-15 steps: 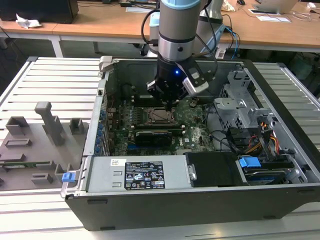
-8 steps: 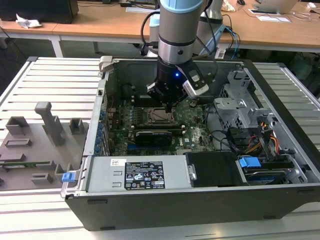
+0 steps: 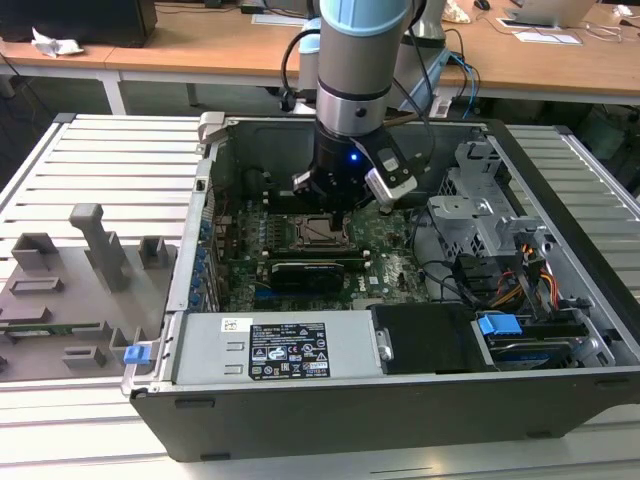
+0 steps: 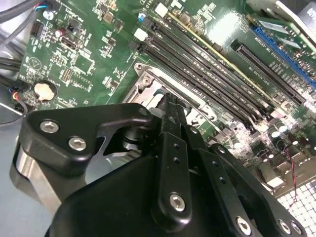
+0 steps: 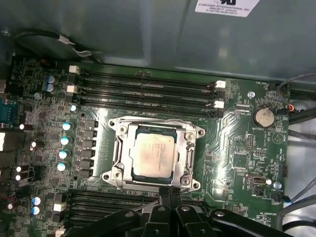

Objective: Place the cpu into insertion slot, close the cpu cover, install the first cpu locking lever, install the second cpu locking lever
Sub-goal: 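Install the second cpu locking lever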

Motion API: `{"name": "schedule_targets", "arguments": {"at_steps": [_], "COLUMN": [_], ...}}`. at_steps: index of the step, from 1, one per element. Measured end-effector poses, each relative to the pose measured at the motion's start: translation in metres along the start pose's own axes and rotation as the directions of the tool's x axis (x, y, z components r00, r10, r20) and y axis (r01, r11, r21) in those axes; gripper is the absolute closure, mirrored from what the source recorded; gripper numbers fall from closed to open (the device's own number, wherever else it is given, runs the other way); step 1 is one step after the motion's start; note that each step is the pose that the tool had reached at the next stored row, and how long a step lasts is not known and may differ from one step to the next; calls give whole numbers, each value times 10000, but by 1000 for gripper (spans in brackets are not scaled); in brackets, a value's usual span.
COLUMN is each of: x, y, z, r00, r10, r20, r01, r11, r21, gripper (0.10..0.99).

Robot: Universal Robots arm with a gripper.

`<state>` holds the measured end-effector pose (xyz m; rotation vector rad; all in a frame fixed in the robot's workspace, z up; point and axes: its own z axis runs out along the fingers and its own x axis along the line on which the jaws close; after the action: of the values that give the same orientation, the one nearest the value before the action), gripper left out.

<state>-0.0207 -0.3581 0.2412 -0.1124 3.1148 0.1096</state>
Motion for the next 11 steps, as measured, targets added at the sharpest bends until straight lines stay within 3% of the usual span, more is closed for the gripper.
{"name": "schedule_targets", "arguments": {"at_steps": [3,6,11], "x": [1,6,47], "y": [-10,-54,-62], "z": [14,16,14], "r00": [9998,9998,9998], "r10": [196,207,206], "r20": [-45,-45,-45], "r01": [-196,-207,-206], "r11": [9998,9998,9998], "r21": [4,-4,-4], "gripper": [980,980,980]}}
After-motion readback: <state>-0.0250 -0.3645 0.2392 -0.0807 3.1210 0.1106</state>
